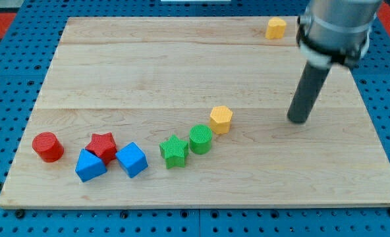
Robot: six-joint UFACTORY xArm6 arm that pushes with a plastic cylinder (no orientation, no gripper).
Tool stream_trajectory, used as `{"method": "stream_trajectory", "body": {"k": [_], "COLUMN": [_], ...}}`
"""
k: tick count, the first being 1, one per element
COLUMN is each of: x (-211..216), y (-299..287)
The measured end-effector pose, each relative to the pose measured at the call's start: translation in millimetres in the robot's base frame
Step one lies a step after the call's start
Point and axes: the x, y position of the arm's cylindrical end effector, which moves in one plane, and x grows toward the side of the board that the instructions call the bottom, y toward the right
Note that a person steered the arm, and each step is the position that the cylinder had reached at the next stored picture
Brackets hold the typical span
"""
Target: Push the hexagon above the green circle
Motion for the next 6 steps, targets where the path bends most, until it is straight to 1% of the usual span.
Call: {"method": "stream_trajectory", "body": {"k": [1,2,3,5,6], "x": [-6,-8,7,-49,-23], "y": [-60,-80,-94,-132,-139]}}
